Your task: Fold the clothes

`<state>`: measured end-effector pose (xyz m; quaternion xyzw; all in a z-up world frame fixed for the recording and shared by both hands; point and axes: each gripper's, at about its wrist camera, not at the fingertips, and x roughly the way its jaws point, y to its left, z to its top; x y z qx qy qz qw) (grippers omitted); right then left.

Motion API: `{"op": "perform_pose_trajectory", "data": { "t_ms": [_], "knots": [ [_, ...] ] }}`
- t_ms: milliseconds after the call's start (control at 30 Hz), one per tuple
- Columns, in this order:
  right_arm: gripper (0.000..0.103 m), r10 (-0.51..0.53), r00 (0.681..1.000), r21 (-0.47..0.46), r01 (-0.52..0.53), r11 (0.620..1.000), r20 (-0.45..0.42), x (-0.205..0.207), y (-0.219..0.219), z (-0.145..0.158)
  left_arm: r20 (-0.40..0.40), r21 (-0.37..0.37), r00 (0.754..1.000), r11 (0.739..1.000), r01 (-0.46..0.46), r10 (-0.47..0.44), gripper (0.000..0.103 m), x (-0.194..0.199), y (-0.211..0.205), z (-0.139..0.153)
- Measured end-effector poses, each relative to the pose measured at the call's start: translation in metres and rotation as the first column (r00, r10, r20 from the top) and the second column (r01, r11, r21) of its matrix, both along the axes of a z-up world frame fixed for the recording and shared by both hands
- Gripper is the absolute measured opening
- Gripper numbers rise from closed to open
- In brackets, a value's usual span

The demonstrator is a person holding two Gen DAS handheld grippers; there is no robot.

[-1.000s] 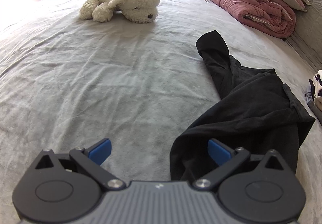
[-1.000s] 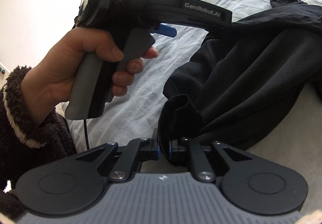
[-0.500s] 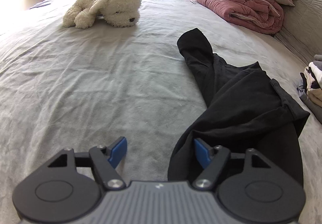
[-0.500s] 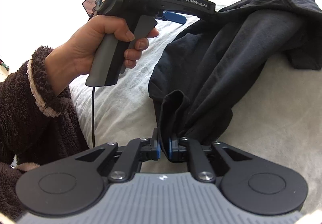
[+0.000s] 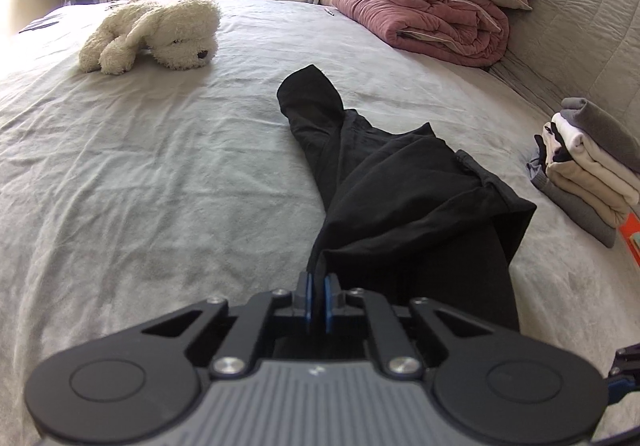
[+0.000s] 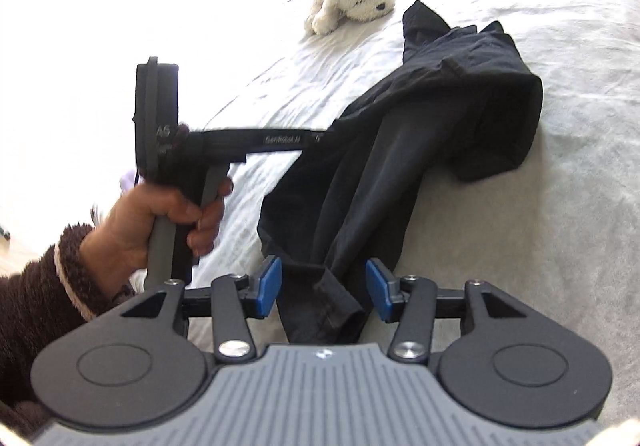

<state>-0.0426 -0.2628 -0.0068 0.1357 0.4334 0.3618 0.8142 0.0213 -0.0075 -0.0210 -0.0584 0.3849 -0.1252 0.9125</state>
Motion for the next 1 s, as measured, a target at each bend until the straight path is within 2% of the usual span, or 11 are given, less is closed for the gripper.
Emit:
{"op": "perform_pose_trajectory", "data": {
  "t_ms": [100, 200, 333, 433, 467, 533, 567, 600, 667, 800, 1000],
  "knots": [
    [0.052, -0.088, 0.995, 0.101, 0.092, 0.991, -0.041, 0.017, -0.008, 0.002, -0.001, -0.083, 0.999, 0.996, 0.039, -0.039, 0.005, -0.009, 0.001, 0.006],
    [0.052, -0.177, 0.977, 0.202, 0.198, 0.959, -0.12, 0.038, -0.015, -0.001, -0.005, -0.159, 0.996, 0.983, 0.087, -0.089, 0.005, -0.016, -0.002, 0.008],
    [0.052, -0.245, 0.937, 0.314, 0.318, 0.895, -0.25, 0.063, -0.022, -0.009, -0.026, -0.252, 0.985, 0.955, 0.156, -0.168, 0.005, -0.021, -0.012, 0.006],
    [0.052, -0.275, 0.908, 0.339, 0.38, 0.861, -0.317, 0.076, -0.022, -0.019, -0.039, -0.322, 0.973, 0.925, 0.201, -0.225, 0.005, -0.022, -0.018, 0.005],
    [0.052, -0.291, 0.902, 0.325, 0.393, 0.86, -0.32, 0.077, -0.021, -0.02, -0.035, -0.33, 0.971, 0.919, 0.214, -0.238, 0.005, -0.022, -0.02, 0.005],
    [0.04, -0.321, 0.89, 0.295, 0.417, 0.86, -0.324, 0.08, -0.02, -0.022, -0.026, -0.344, 0.964, 0.908, 0.239, -0.263, 0.005, -0.023, -0.024, 0.006],
    [0.023, -0.33, 0.89, 0.287, 0.421, 0.861, -0.316, 0.079, -0.021, -0.02, -0.022, -0.339, 0.963, 0.908, 0.245, -0.268, 0.005, -0.024, -0.025, 0.007],
    [0.015, -0.338, 0.889, 0.278, 0.424, 0.862, -0.308, 0.078, -0.023, -0.019, -0.018, -0.334, 0.962, 0.909, 0.25, -0.271, 0.006, -0.024, -0.025, 0.007],
    [0.01, -0.354, 0.889, 0.262, 0.43, 0.864, -0.292, 0.075, -0.025, -0.016, -0.013, -0.336, 0.961, 0.907, 0.256, -0.276, 0.007, -0.023, -0.025, 0.008],
    [0.009, -0.412, 0.884, 0.219, 0.457, 0.862, -0.221, 0.062, -0.039, -0.007, -0.006, -0.357, 0.963, 0.9, 0.251, -0.271, 0.032, -0.023, -0.019, 0.011],
    [0.008, -0.536, 0.825, 0.184, 0.563, 0.806, -0.178, 0.05, -0.084, -0.007, 0.0, -0.342, 0.977, 0.918, 0.2, -0.213, 0.046, -0.017, -0.007, 0.014]
  ]
}}
